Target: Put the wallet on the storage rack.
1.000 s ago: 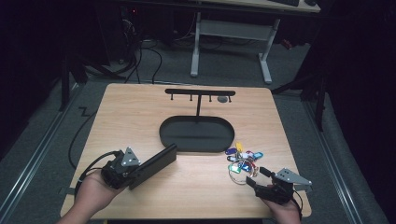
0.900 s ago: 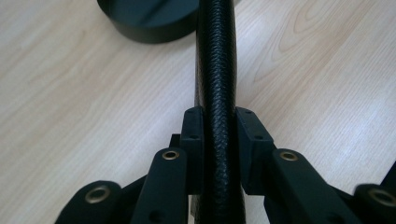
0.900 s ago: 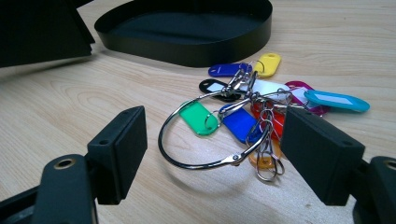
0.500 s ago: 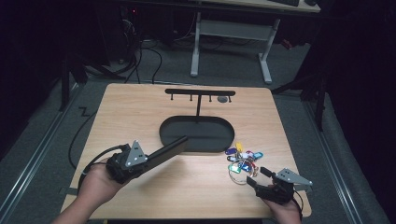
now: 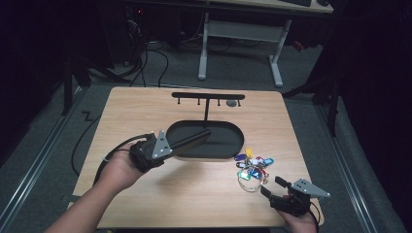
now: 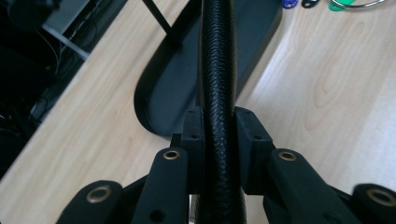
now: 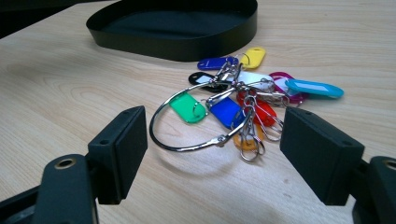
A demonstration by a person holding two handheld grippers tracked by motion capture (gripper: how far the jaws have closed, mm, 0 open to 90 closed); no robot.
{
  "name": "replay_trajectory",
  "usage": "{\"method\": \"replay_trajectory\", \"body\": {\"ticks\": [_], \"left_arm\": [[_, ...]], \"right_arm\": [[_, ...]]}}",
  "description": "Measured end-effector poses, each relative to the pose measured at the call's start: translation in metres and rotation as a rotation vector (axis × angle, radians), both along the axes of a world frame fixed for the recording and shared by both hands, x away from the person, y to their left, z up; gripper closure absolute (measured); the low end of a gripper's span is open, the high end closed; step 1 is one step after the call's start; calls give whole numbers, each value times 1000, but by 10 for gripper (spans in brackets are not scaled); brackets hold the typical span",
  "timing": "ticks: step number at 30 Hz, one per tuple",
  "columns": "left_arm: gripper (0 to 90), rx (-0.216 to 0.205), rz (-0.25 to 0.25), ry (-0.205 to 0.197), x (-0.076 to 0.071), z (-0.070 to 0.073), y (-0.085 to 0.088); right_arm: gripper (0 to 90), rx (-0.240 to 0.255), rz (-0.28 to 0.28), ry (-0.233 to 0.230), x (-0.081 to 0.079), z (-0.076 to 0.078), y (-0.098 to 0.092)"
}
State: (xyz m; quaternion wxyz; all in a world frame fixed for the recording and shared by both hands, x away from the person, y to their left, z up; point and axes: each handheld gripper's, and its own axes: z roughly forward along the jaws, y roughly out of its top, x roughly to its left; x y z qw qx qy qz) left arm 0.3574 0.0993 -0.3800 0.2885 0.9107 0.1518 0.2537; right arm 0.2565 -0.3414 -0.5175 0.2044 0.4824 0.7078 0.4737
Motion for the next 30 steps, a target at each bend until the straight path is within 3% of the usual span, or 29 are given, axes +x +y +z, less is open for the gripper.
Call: {"method": "replay_trajectory", "body": {"ticks": [5,16,22,30], "left_arm": [[759,-4,-46,-35,18,2,-11],[759,9,-90,-78,50,-2,-33],[758,-5,-113,-67,68,-12,-46],[759,23,-130,-53,87,-29,-66]], "right_arm": [[235,4,-19,7,-6,0,-6],[236,0,-38,2,-11,-1,-11],[236,3,-36,5,-10,-1,-11],[236,12,-29,2,-11,0,-10]]}}
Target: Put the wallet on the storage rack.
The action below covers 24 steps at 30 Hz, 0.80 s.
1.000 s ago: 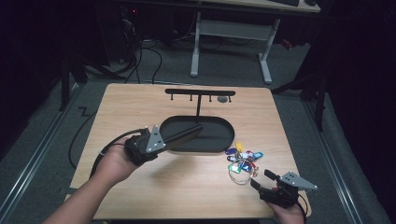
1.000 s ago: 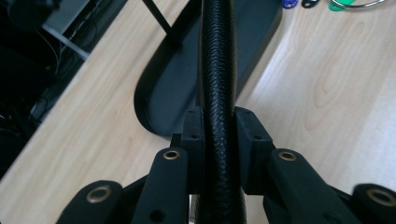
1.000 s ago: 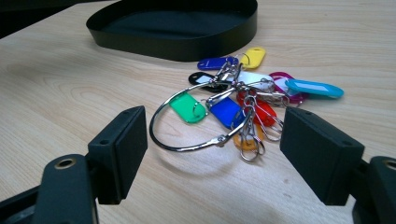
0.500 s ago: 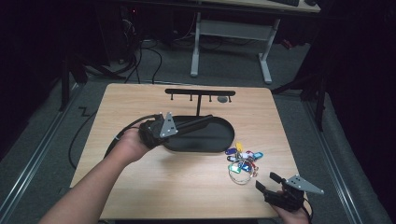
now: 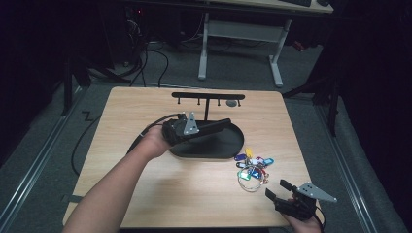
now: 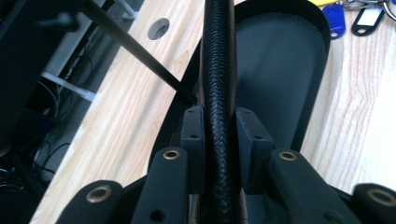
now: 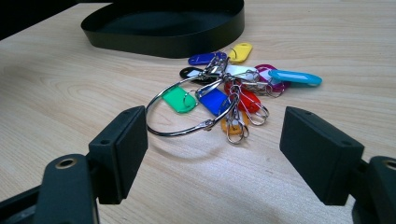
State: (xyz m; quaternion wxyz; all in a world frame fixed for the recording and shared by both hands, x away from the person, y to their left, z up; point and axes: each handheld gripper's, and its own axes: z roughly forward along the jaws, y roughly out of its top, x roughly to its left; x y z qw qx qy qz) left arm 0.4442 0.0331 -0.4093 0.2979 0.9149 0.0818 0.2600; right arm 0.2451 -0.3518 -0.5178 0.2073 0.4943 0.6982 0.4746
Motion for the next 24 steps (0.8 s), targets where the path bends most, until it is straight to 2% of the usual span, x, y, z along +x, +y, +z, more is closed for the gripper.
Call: {"method": "replay_trajectory", "body": {"ticks": [9,21,24], "left_arm": [[759,22,2,-6,21,-16,-14],[756,17,-3,-3,33,-23,-14],[750,28,1,-1,35,-25,-12]], "right_arm": [[236,14,-4,-1,-1,0,-2],[236,16,-7,-3,-2,0,-4],[236,14,-5,0,-1,-1,-3]]}}
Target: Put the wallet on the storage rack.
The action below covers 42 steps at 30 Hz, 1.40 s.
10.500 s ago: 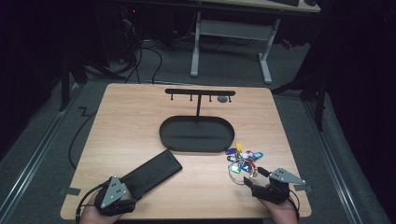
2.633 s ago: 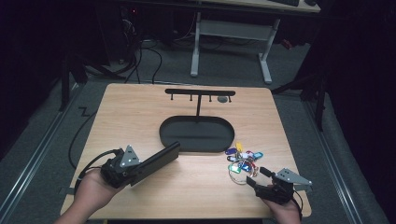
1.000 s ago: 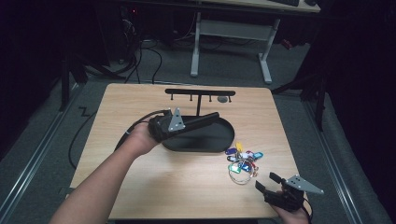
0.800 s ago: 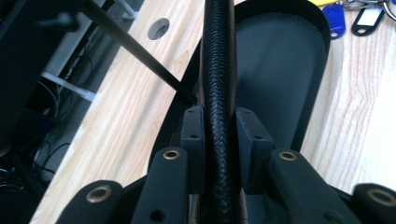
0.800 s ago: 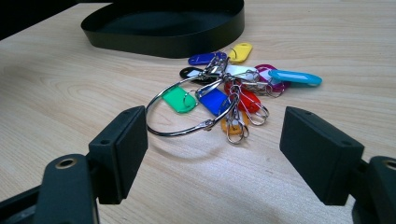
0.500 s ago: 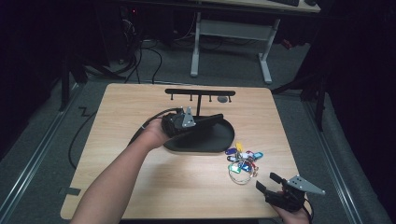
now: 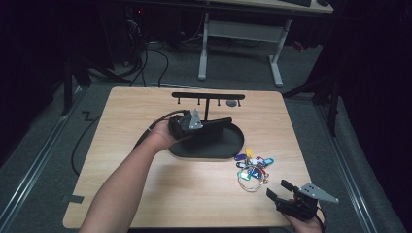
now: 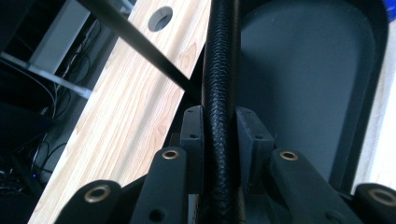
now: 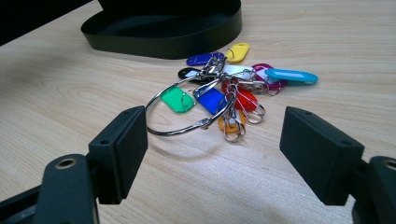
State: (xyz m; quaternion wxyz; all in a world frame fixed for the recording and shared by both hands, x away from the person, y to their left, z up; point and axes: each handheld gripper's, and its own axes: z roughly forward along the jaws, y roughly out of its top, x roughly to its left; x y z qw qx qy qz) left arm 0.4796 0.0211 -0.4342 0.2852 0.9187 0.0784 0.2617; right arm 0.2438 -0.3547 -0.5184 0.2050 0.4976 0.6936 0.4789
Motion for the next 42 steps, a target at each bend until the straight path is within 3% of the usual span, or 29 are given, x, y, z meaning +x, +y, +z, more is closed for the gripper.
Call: {"method": "replay_trajectory", "body": {"ticks": [23,29,35,42], "left_arm": [[722,4,29,51,-4,-19,11],[705,-13,14,83,-13,-17,10],[676,-3,-16,103,-32,-29,3],[670,-25,-7,121,-35,-32,3]], "right_arm": [[235,-11,3,12,1,-2,3],[235,-17,8,5,2,-1,5],[236,-18,9,5,2,-1,6],[236,-20,14,3,2,0,8]]}}
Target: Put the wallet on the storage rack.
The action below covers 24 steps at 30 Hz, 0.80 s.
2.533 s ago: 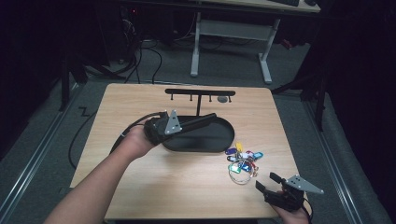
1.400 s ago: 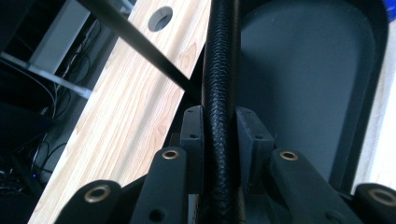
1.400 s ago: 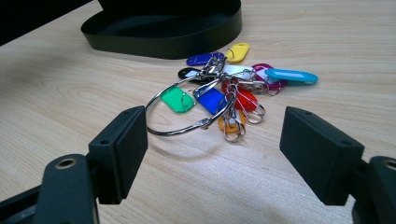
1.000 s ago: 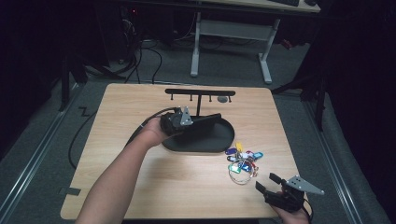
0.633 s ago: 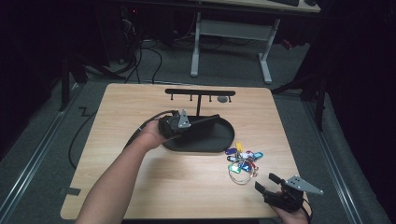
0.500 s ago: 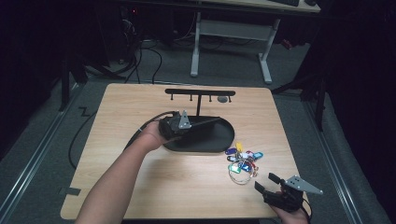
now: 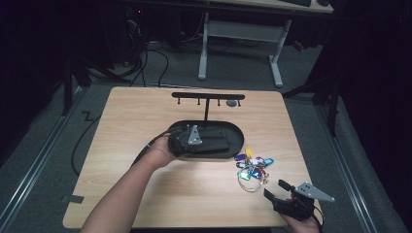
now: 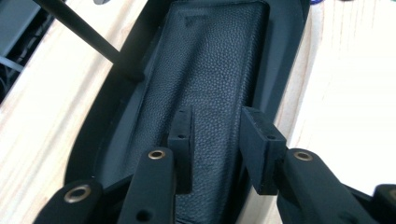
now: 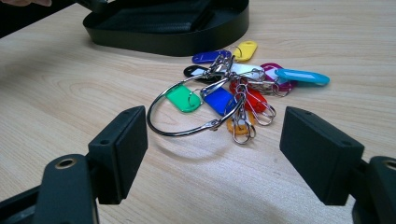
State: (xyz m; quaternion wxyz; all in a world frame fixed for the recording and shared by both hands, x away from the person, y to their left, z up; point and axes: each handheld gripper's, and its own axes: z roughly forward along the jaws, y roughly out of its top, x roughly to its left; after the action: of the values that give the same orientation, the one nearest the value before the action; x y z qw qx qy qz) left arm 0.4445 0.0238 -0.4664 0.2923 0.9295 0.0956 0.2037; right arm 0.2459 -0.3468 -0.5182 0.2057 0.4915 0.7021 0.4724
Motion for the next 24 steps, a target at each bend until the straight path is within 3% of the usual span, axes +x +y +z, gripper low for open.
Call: {"method": "replay_trajectory", "body": {"ticks": [5,14,20,24], "left_arm": [[673,-14,7,5,0,3,2],[665,-77,29,19,-11,5,9],[651,-106,73,25,-25,-2,25],[604,-148,108,32,-39,-9,41]], "right_arm": [[236,-2,5,2,1,-1,1],[236,-5,13,4,3,-1,2],[237,-9,19,7,4,-1,3],[238,-12,22,6,5,-1,4]]}}
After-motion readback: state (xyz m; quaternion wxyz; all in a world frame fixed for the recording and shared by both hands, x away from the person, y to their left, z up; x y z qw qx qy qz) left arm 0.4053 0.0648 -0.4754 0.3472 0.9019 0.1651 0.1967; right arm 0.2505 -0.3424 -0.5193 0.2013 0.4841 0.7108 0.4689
